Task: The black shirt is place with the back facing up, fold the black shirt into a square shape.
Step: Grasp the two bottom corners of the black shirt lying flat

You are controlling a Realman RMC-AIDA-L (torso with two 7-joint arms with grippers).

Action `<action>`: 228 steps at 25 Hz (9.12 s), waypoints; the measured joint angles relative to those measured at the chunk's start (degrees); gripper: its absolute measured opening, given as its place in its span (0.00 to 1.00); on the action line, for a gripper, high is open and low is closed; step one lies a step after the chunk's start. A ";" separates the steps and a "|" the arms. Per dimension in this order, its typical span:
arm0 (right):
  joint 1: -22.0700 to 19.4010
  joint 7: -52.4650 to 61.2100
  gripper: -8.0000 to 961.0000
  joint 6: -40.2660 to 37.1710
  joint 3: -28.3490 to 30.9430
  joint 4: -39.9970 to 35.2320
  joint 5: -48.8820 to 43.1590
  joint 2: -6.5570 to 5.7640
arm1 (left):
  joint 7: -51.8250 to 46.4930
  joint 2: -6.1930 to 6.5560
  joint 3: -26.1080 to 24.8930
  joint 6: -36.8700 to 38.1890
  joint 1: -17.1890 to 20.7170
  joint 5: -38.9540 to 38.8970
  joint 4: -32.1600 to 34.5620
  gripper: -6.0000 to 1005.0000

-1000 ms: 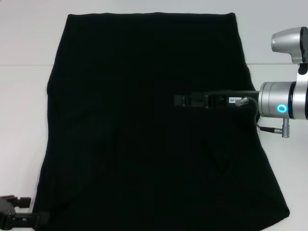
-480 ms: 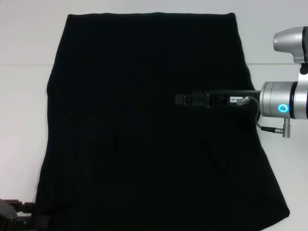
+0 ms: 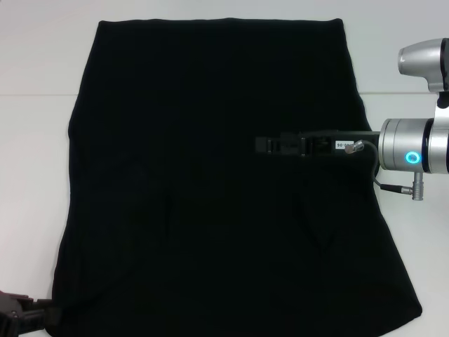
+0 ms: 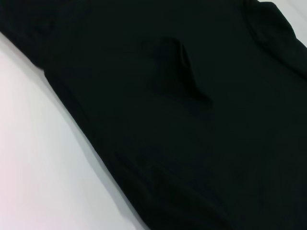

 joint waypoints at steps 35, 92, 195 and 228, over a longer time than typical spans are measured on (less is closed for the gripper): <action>-4.46 8.63 0.76 -14.32 -7.03 -3.10 -0.54 -9.72 | 0.14 -0.30 -1.69 1.54 -0.03 -8.78 -4.39 0.05; -6.86 25.02 0.75 -31.05 -7.21 -9.23 -32.03 -10.71 | 2.34 -0.34 -1.66 -0.60 -0.56 -9.79 -8.08 0.05; -1.76 28.78 0.55 -30.61 -10.46 -10.55 -34.45 -5.53 | 3.08 0.02 -1.82 -2.24 -0.84 -10.32 -9.11 0.05; -11.03 12.40 0.07 -26.79 2.60 -10.82 -28.94 -5.47 | 0.28 0.92 -14.80 3.30 0.82 -10.41 -10.00 0.05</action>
